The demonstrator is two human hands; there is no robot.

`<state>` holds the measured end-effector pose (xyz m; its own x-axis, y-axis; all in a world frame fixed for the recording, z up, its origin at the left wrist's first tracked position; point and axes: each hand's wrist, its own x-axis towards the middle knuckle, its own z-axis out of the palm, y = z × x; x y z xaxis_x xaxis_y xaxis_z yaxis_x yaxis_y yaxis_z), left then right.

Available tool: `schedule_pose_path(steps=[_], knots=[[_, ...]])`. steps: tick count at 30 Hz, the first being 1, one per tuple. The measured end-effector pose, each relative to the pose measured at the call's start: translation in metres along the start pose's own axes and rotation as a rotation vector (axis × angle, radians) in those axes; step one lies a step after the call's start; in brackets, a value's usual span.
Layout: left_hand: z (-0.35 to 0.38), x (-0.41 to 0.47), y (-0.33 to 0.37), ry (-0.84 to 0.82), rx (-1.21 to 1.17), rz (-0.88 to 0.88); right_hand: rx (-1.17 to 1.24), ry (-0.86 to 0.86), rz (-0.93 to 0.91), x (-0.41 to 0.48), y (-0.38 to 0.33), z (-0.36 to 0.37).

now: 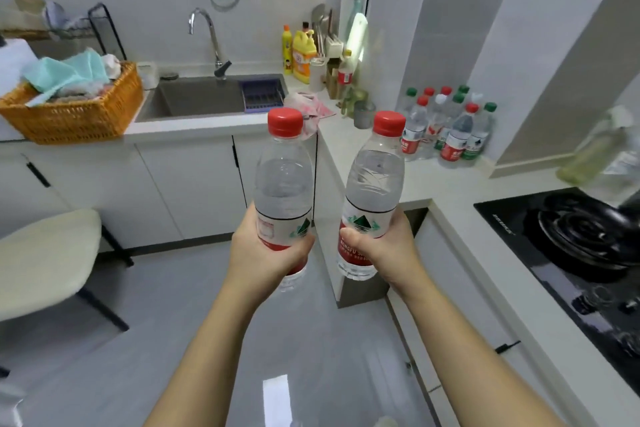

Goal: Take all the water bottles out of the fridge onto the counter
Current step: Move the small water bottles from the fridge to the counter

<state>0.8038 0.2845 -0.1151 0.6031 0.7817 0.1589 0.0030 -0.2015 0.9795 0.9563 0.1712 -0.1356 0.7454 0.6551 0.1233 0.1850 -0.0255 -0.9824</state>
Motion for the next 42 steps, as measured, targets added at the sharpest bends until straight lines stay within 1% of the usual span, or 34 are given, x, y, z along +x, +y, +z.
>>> schedule_pose_path(steps=[4,9,16,24,29,35,38,42], knots=[[0.045,0.029,-0.005,-0.017,0.017,0.022,0.004,0.012,-0.017,0.034,0.014,-0.036],[0.112,0.069,-0.003,-0.018,0.028,0.031,-0.009,-0.013,-0.045,0.083,0.029,-0.091],[0.198,0.107,-0.001,0.009,0.019,0.0,-0.044,-0.049,-0.02,0.148,0.044,-0.165],[0.264,0.153,-0.011,-0.001,0.021,-0.029,-0.054,-0.038,0.01,0.203,0.069,-0.207],[0.292,0.198,-0.036,-0.038,0.04,-0.067,-0.049,0.03,0.08,0.241,0.093,-0.22],[0.329,0.272,-0.074,-0.195,0.018,-0.131,-0.087,0.175,0.129,0.303,0.125,-0.235],[0.347,0.308,-0.093,-0.245,0.025,-0.14,-0.092,0.238,0.16,0.333,0.143,-0.243],[0.366,0.342,-0.113,-0.233,0.068,-0.134,-0.117,0.31,0.196,0.36,0.166,-0.251]])
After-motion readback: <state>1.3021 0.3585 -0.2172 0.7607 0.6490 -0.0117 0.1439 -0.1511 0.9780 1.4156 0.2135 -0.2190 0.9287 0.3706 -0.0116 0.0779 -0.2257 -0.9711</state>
